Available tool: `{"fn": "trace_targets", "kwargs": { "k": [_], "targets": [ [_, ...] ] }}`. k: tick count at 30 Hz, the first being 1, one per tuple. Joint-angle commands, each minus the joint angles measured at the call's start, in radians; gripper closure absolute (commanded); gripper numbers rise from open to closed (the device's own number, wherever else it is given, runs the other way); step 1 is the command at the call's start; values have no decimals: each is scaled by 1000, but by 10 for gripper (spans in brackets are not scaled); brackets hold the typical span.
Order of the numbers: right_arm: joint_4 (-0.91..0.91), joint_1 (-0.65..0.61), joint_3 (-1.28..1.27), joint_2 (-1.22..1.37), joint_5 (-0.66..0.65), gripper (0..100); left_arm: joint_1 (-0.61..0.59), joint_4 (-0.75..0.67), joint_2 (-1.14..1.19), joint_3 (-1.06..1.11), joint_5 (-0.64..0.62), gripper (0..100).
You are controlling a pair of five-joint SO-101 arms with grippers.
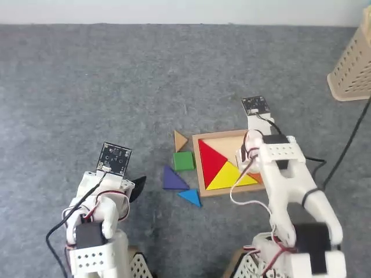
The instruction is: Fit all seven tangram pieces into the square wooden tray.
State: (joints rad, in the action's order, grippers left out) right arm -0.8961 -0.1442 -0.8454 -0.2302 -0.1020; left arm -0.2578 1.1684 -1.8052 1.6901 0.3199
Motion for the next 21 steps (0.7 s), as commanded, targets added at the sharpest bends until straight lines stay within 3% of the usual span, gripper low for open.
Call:
{"fn": "trace_targets", "kwargs": {
  "k": [1,7,11,16,21],
  "targets": [
    [-5,19,-66,-209,-11,991,2,5,-15,-5,2,647],
    [-39,19,-160,-518,-11,989,2,5,-15,-5,2,647],
    [-122,-41,-94,-579,-18,989,2,5,-15,-5,2,647],
    [-189,-214,91,-458,-20,989,2,5,-15,-5,2,647],
    [-185,-358,316,-168,-12,987,2,5,-15,-5,2,647]
  ]
}}
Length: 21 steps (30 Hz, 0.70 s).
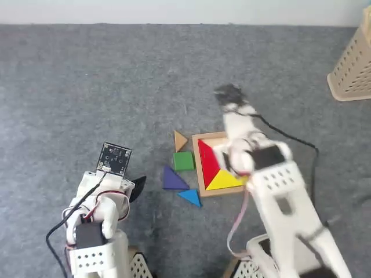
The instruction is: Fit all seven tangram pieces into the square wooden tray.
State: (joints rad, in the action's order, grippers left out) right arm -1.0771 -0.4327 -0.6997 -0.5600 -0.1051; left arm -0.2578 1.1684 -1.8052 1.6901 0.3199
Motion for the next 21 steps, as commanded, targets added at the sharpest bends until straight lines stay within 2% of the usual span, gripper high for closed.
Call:
{"fn": "trace_targets", "kwargs": {
  "k": [1,5,11,15,21],
  "targets": [
    [-2,-91,221,232,-9,987,2,5,-15,-5,2,647],
    [-1,-148,443,515,-5,981,2,5,-15,-5,2,647],
    [-12,-186,730,846,80,833,2,5,-15,-5,2,647],
    [-12,-217,833,975,86,831,2,5,-15,-5,2,647],
    [5,-225,873,1036,120,829,2,5,-15,-5,2,647]
  ]
}}
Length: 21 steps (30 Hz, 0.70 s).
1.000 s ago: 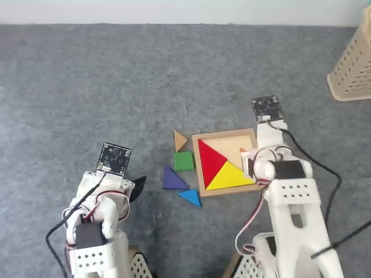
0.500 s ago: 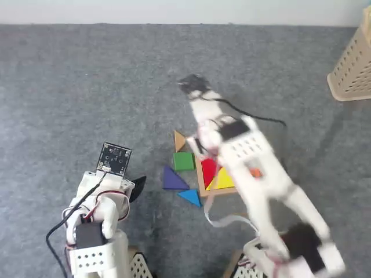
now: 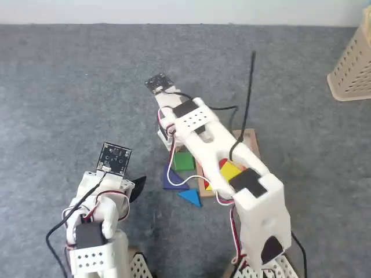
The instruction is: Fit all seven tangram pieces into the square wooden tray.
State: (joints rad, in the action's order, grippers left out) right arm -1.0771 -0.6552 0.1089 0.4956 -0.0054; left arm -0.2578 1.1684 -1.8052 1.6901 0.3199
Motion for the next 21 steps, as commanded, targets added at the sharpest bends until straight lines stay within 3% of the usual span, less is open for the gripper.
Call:
{"fn": "trace_targets", "kwargs": {
  "k": [1,21],
  "targets": [
    [5,1,64,-18,20,829,2,5,-15,-5,2,647],
    [2,-7,64,94,29,857,2,5,-15,-5,2,647]
  ]
}}
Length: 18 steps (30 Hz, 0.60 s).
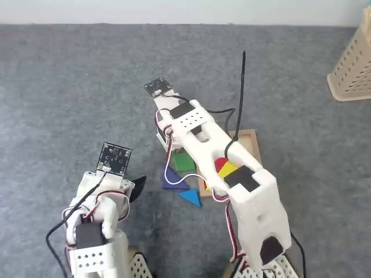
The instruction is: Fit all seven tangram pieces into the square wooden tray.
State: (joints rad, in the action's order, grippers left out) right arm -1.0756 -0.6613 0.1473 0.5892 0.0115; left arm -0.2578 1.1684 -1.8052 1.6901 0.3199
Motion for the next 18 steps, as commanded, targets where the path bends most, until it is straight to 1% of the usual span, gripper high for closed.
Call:
{"fn": "trace_targets", "kwargs": {
  "k": [1,4,5,10,18],
  "targets": [
    [1,-1,26,-1,12,887,2,5,-15,-5,2,647],
    [4,1,26,-1,12,982,2,5,-15,-5,2,647],
    [4,1,26,-1,12,995,2,5,-15,-5,2,647],
    [-5,5,26,-51,3,992,2,5,-15,-5,2,647],
    [-131,13,20,-355,3,992,2,5,-15,-5,2,647]
  ]
}}
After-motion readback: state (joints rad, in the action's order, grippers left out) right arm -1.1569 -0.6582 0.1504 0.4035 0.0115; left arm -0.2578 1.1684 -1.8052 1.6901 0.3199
